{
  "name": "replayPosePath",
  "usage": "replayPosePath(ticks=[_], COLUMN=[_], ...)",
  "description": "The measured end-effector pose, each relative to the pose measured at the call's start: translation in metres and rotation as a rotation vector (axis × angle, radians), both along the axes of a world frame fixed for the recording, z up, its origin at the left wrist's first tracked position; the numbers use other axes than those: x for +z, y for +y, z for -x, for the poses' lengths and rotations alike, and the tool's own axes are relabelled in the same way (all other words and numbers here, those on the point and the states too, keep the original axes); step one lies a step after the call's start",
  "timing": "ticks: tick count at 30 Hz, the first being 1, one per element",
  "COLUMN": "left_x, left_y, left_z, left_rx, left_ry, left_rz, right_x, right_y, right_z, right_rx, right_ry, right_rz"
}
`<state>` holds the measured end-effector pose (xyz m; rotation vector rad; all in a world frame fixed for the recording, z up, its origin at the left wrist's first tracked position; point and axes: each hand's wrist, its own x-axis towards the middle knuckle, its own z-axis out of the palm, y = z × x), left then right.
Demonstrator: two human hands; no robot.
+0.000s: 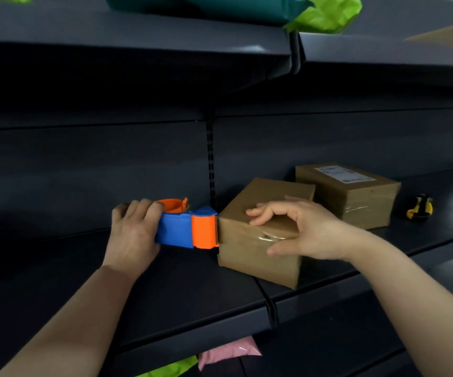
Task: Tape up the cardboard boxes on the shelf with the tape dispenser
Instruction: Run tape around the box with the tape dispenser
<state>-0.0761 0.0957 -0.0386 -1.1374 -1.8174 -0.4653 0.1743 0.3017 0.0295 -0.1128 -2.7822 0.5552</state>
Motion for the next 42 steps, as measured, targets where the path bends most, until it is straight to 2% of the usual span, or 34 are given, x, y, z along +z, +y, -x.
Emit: replayPosePath(ticks=[3,6,8,9,12,15,19,22,31,38,42], left_x=[0.001,0.003,0.003,0.002,0.000,-0.001,-0.001,-0.001,0.002,0.003,0.004], left_y=[-0.005,-0.004,-0.003,-0.003,-0.005,-0.006,-0.004,-0.004,-0.009,-0.024,-0.017], left_z=[-0.014,-0.023,-0.023,-0.022,-0.021,-0.020,-0.022,-0.021,-0.012,0.006,0.002], left_rx=[-0.104,-0.140,-0.136,-0.131,-0.128,-0.134,-0.135,-0.146,-0.195,-0.039,0.006], left_ry=[0.081,0.114,0.094,0.086,0.062,0.045,0.030,0.025,0.108,0.054,0.049], left_rz=[0.033,0.058,0.069,0.073,0.079,0.078,0.086,0.104,0.070,0.060,0.070], right_x=[0.013,0.024,0.014,0.001,-0.035,-0.039,-0.028,-0.033,-0.040,-0.041,-0.038], right_y=[0.005,-0.014,-0.035,-0.041,-0.038,-0.027,-0.049,-0.063,-0.044,-0.024,-0.020], right_z=[-0.013,-0.007,0.011,0.021,0.039,0.042,0.053,0.067,0.046,0.022,0.020], right_rx=[-0.022,-0.129,-0.364,-0.478,-0.581,-0.585,-0.636,-0.531,-0.277,-0.276,-0.251], right_ry=[-0.115,-0.158,0.056,0.233,0.588,0.682,0.585,0.547,0.589,0.610,0.549], right_rz=[-0.005,-0.195,-0.306,-0.406,-0.682,-0.737,-0.615,-0.464,-0.408,-0.298,-0.251])
